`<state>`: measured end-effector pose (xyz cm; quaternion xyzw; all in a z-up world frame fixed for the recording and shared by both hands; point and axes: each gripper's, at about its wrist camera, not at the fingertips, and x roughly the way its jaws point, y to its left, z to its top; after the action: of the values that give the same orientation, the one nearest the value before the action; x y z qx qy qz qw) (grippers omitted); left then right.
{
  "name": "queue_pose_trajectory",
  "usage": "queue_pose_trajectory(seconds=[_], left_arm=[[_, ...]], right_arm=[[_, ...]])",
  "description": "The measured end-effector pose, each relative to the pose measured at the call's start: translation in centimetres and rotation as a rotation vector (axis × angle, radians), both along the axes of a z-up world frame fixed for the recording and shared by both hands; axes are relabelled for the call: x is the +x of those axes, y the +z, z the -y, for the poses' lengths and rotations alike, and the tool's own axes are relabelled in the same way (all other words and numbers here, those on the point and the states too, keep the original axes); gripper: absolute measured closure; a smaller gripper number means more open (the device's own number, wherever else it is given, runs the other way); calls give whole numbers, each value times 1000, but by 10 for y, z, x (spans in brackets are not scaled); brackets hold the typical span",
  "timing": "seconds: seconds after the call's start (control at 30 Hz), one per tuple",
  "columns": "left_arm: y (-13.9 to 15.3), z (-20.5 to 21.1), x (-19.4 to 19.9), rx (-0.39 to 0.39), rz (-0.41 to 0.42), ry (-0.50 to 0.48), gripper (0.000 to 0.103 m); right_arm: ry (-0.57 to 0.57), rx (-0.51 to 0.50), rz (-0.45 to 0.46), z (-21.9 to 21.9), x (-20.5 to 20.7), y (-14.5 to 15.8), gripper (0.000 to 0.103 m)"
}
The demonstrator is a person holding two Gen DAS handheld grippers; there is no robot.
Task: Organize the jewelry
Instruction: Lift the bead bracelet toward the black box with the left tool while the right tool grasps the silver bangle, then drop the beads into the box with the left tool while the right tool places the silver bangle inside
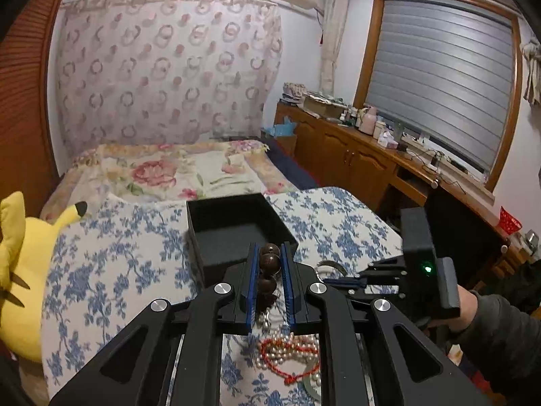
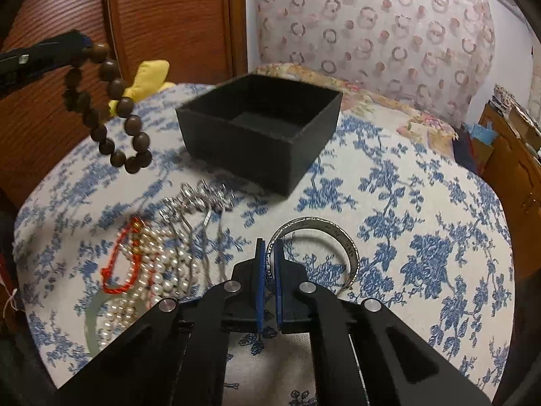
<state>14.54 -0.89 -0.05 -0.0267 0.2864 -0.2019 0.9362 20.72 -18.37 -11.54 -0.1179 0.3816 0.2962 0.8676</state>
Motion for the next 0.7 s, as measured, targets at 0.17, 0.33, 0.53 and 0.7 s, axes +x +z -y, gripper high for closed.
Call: queue_pose_trajectory(seconds=[0.17,0.33,0.53,0.7], left_arm=[[14,8,14,23,27,-1,91],[29,13,32,31,53,-3,91],[26,23,69,56,51,-7,91],[2,20,103,58,-3,5,91]], right_arm=[[12,29,45,2,-5,24,97],[22,56,82,1,5,45,97],[45,89,117,-2,23,64,97],[72,125,124,-8,41,71,97]])
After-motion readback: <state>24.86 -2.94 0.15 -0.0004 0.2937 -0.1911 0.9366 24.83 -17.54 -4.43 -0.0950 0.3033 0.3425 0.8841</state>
